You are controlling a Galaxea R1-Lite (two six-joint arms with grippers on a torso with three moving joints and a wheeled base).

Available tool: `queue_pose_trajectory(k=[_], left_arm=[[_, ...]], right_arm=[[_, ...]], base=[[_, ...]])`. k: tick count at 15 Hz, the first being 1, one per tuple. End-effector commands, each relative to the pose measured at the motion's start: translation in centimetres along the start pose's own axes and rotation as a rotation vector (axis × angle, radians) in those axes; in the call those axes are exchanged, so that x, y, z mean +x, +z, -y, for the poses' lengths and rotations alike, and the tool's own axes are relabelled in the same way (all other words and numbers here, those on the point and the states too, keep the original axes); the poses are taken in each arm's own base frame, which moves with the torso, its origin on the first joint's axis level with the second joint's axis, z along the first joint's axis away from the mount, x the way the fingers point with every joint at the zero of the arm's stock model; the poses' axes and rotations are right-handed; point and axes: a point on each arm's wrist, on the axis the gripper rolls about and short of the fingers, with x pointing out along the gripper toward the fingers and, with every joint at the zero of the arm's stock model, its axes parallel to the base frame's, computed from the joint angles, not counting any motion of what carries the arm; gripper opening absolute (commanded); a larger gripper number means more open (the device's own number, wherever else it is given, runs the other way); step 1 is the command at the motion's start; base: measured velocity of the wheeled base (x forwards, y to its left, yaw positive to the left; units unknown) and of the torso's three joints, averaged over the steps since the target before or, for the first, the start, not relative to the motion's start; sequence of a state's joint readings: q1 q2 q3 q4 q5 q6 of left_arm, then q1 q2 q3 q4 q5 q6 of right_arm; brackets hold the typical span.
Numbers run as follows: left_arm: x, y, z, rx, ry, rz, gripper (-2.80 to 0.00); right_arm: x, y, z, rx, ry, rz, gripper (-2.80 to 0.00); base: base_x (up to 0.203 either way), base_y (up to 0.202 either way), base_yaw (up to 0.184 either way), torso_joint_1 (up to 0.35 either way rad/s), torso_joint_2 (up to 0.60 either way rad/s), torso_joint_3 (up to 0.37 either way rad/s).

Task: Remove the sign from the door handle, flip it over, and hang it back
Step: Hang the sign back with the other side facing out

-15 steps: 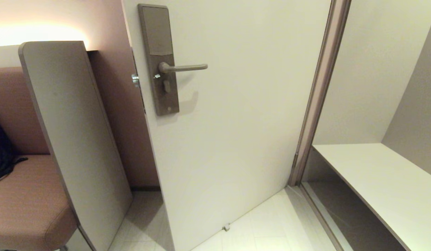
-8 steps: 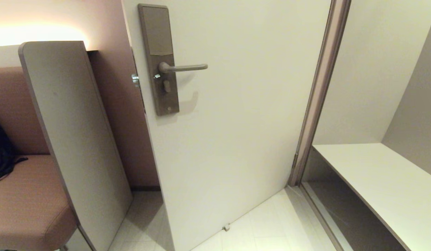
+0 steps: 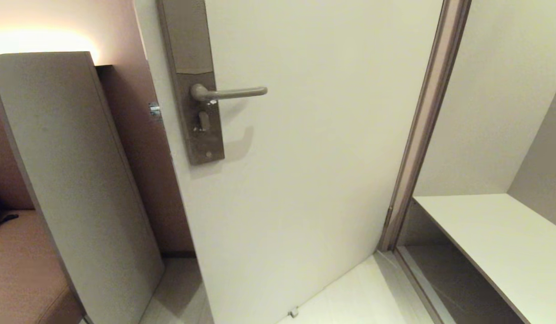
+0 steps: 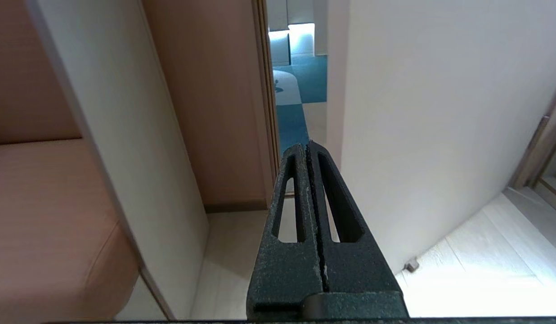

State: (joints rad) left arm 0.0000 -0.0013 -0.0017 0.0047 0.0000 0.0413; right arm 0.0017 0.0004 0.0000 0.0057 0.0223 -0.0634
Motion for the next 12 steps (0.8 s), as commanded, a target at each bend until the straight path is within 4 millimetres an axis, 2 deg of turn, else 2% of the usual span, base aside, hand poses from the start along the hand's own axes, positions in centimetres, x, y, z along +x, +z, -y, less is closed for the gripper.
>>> queue_pose_trajectory(k=[1,12], left_arm=[[0.01,0.00,0.00,-0.001,0.000,-0.001,-2.80],[0.01,0.01,0.00,-0.026,0.000,0.000,-2.80]], right_arm=[[0.01,0.01,0.00,-0.001,0.002,0.000,-2.80],[0.00,0.01,0.00,-0.001,0.000,0.002,-2.80]], base=[[0.128,0.000,0.000,0.017,0.00,0.002],[0.000,0.000,0.000,0.000,0.00,0.000]])
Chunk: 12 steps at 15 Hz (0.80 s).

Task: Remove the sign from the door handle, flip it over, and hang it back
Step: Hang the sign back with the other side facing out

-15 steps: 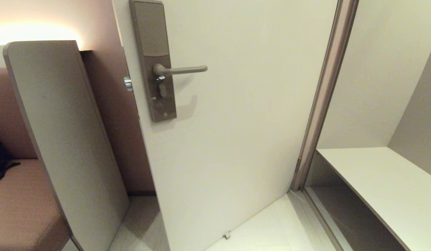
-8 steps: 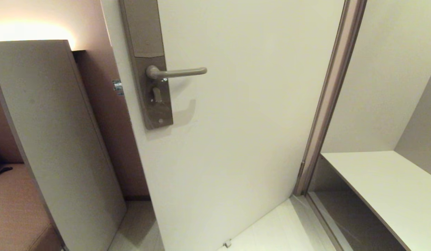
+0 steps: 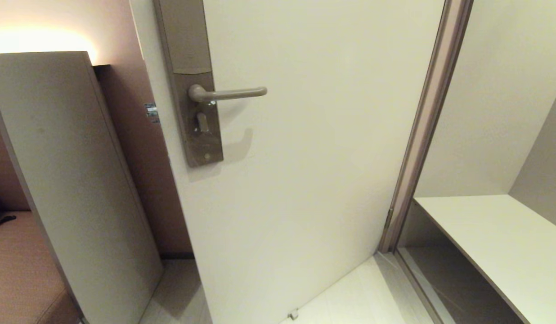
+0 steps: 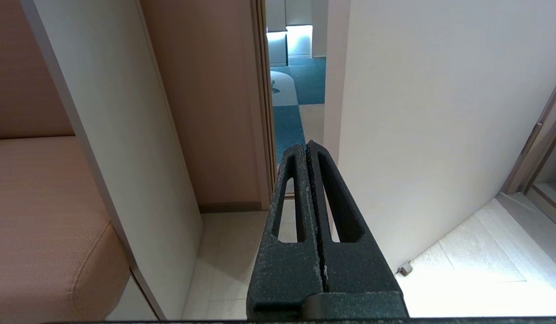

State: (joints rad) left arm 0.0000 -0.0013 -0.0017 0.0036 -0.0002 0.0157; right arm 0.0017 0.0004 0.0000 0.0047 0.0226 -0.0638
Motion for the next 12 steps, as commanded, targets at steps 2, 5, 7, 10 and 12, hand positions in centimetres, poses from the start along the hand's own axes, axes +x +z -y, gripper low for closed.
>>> queue_pose_trajectory(k=[2,5,7,10,12], left_arm=[[0.01,0.00,0.00,0.000,0.000,-0.001,-2.80],[0.01,0.00,0.00,0.000,0.000,-0.001,-2.80],[0.01,0.00,0.00,0.000,0.000,-0.001,-2.80],[0.01,0.00,0.00,0.000,0.000,-0.001,-2.80],[0.01,0.00,0.00,0.000,0.000,-0.001,-2.80]], right_arm=[[0.00,0.00,0.00,-0.002,0.000,0.001,-2.80],[0.01,0.00,0.00,-0.001,0.001,-0.001,-2.80],[0.00,0.00,0.00,-0.001,0.002,0.001,-2.80],[0.00,0.02,0.00,-0.004,0.000,0.002,-2.80],[0.00,0.02,0.00,-0.005,0.002,0.002,-2.80]], base=[[0.000,0.000,0.000,0.000,0.00,0.000],[0.000,0.000,0.000,0.000,0.00,0.000],[0.000,0.000,0.000,0.000,0.00,0.000],[0.000,0.000,0.000,0.000,0.00,0.000],[0.000,0.000,0.000,0.000,0.00,0.000]])
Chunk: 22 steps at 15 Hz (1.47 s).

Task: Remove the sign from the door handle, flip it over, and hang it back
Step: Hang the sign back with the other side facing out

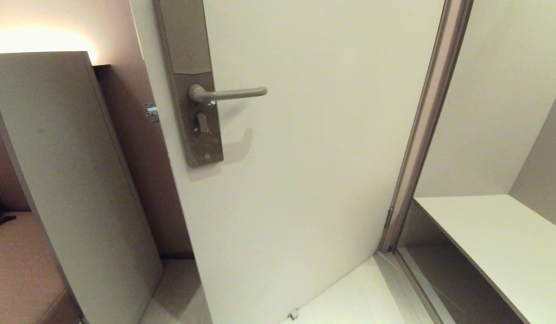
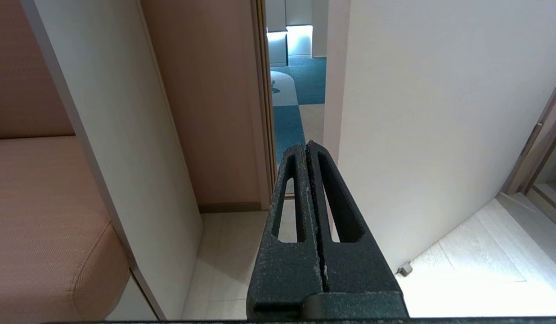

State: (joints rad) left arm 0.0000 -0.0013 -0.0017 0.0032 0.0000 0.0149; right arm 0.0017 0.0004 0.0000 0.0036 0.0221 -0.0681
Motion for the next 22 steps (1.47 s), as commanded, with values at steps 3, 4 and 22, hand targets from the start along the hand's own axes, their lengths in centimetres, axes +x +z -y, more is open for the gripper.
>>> queue_pose_trajectory(k=[3,4,22], left_arm=[[0.0,0.0,0.0,0.000,0.000,-0.001,-2.80],[0.0,0.0,0.0,0.000,0.000,-0.001,-2.80],[0.0,0.0,0.0,0.000,0.000,-0.001,-2.80]], right_arm=[[0.0,0.1,0.0,-0.002,0.001,0.000,-2.80],[-0.1,0.1,0.0,-0.004,0.001,-0.003,-2.80],[10.3,12.2,0.7,0.069,0.160,-0.270,-2.80]], base=[[0.000,0.000,0.000,0.000,0.00,0.000],[0.000,0.000,0.000,0.000,0.00,0.000],[0.000,0.000,0.000,0.000,0.00,0.000]])
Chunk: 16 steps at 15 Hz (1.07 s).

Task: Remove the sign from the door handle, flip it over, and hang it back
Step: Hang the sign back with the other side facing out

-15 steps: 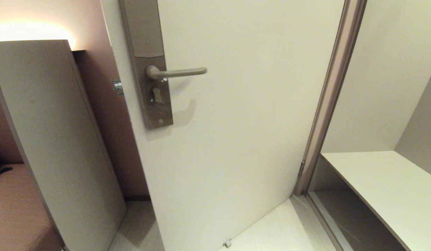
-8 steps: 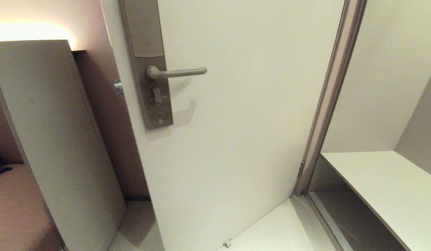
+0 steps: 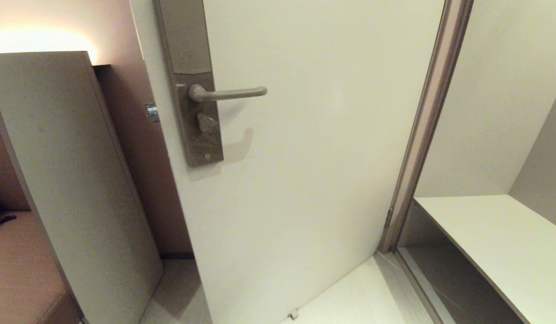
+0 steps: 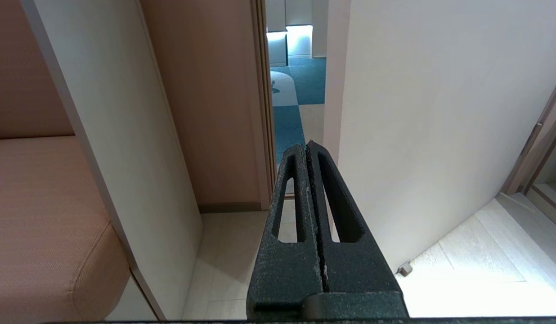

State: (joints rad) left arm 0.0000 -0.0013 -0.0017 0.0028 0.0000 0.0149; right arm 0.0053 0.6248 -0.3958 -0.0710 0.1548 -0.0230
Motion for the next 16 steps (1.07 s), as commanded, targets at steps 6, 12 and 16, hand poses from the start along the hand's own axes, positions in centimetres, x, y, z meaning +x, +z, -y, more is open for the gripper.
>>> queue_pose_trajectory(k=[6,12,16], left_arm=[[0.0,0.0,0.0,0.000,0.000,-0.002,-2.80],[0.0,0.0,0.0,0.000,0.000,-0.002,-2.80],[0.0,0.0,0.0,0.000,0.000,-0.002,-2.80]], right_arm=[[10.7,5.3,1.3,0.012,0.160,-0.191,-2.80],[17.6,8.5,-1.6,-0.054,0.346,-0.195,-2.80],[21.5,10.2,-4.5,-0.088,0.436,-0.172,-2.80]], base=[[0.000,0.000,0.000,0.000,0.00,0.000],[0.000,0.000,0.000,0.000,0.00,0.000],[0.000,0.000,0.000,0.000,0.00,0.000]])
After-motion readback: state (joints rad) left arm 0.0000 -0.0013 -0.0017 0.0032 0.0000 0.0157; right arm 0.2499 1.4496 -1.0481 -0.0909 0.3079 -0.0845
